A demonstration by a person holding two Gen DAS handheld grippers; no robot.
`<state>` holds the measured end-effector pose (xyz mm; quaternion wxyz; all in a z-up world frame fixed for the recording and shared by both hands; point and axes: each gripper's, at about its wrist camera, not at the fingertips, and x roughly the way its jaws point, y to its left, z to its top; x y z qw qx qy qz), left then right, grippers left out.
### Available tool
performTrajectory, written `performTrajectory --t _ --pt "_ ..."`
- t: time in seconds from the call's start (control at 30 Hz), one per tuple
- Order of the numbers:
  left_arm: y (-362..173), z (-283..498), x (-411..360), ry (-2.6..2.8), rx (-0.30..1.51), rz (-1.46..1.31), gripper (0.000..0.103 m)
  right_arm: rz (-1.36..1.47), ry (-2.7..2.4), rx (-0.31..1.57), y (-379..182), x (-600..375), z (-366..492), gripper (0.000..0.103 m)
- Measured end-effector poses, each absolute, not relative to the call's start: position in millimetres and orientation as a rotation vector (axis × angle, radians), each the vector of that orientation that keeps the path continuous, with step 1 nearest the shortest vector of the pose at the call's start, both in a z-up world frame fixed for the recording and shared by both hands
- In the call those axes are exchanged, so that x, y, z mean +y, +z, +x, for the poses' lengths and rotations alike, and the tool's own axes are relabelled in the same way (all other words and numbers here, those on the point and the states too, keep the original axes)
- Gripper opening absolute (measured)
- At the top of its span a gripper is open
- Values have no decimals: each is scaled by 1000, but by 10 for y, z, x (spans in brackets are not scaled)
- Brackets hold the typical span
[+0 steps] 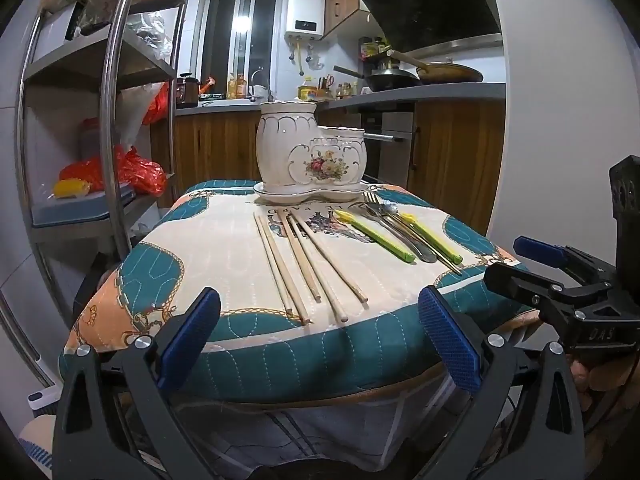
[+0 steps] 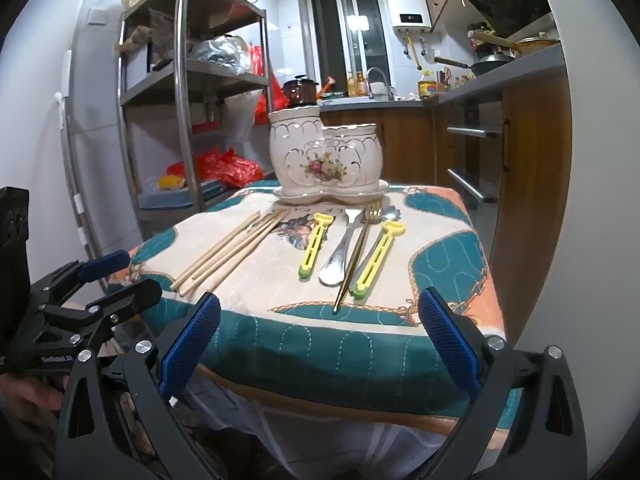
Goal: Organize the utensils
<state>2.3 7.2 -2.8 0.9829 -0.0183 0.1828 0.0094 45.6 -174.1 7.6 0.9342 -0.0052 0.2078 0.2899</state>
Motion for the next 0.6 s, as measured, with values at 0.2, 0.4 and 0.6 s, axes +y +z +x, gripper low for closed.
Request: performTrajectory --t 0.2,0.4,0.6 --pt "-32 20 74 23 369 -43 98 -14 593 429 55 -1712 476 98" --pt "-34 27 82 25 374 -42 98 -15 596 428 52 -1709 472 98" --pt "-31 27 92 25 376 -45 98 -14 594 430 57 -1704 471 98"
